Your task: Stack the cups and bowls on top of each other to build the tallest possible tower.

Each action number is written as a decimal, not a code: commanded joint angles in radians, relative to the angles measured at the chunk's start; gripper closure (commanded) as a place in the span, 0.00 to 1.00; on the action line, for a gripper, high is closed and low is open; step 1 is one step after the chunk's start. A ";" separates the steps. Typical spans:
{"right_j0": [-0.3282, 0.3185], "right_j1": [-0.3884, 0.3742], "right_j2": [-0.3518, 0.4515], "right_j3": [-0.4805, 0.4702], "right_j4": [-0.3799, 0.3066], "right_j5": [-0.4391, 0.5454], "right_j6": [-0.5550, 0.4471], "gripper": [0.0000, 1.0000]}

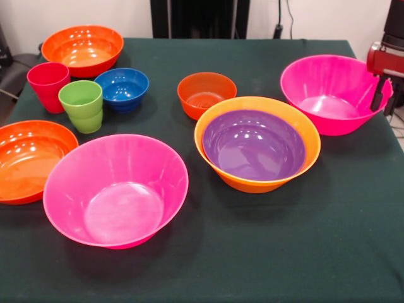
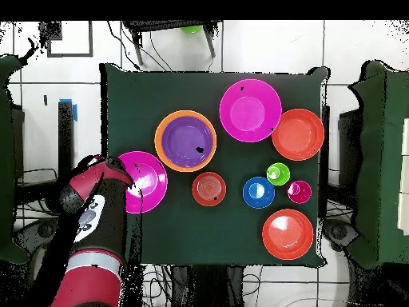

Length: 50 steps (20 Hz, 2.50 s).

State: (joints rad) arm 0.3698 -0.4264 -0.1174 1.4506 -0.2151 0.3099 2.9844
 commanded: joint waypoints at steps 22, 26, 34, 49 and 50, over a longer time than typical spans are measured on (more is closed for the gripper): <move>-0.209 -0.181 0.320 0.359 -0.108 -0.257 -0.065 1.00; -0.231 -0.198 0.336 0.389 -0.120 -0.272 -0.056 1.00; -0.269 -0.271 0.407 0.448 -0.097 -0.253 -0.034 1.00; -0.345 -0.389 0.541 0.488 -0.018 -0.196 -0.012 1.00; -0.354 -0.386 0.547 0.488 -0.026 -0.211 -0.015 1.00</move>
State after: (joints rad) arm 0.0625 -0.8016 0.3040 1.8959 -0.2486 0.0829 2.9844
